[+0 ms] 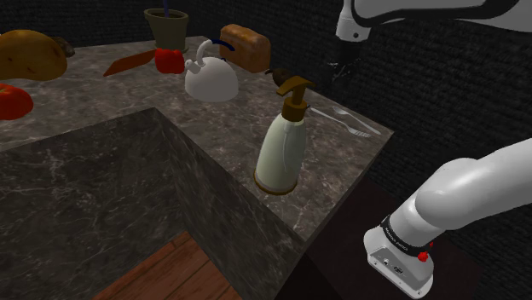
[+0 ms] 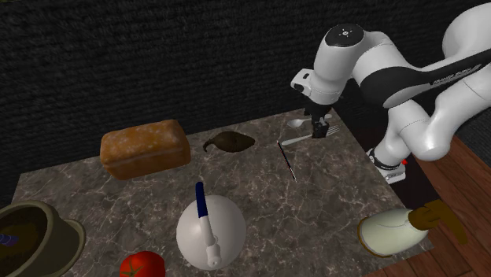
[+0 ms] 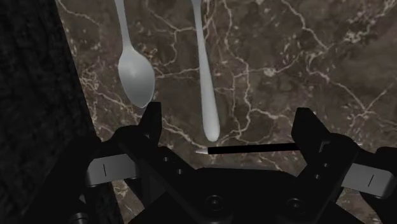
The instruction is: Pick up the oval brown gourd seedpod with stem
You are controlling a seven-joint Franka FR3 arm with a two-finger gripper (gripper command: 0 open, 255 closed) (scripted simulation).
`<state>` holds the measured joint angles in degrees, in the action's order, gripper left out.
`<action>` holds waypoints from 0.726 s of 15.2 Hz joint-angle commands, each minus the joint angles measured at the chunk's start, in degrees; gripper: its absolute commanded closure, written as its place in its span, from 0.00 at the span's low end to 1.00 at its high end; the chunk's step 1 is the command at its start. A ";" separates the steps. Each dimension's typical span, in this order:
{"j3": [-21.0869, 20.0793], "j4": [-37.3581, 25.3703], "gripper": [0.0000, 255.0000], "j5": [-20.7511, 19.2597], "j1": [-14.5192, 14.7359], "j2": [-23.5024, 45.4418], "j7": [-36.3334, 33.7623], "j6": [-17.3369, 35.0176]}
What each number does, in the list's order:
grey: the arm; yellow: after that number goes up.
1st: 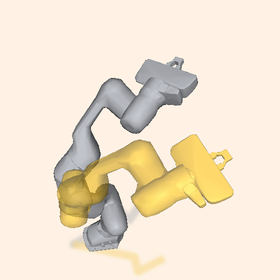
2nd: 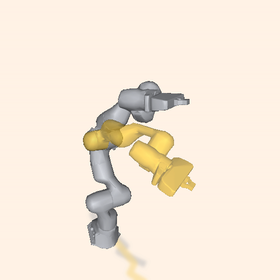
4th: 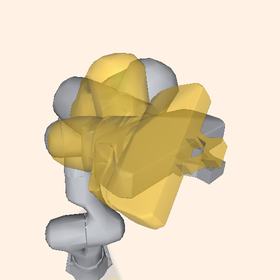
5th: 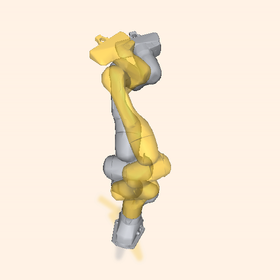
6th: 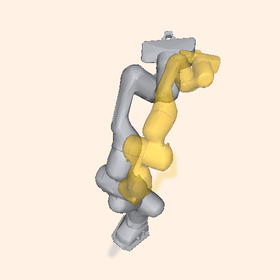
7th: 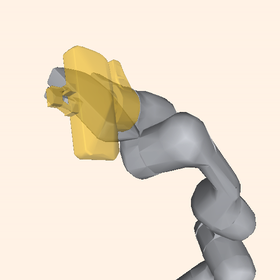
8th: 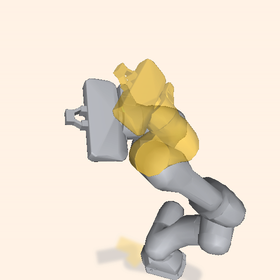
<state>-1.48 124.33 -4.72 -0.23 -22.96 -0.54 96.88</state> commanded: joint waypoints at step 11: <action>-2.19 -23.52 0.00 -8.67 0.02 25.73 -2.24 3.69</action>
<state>-3.59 103.00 -12.57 -0.26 0.96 -2.71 100.79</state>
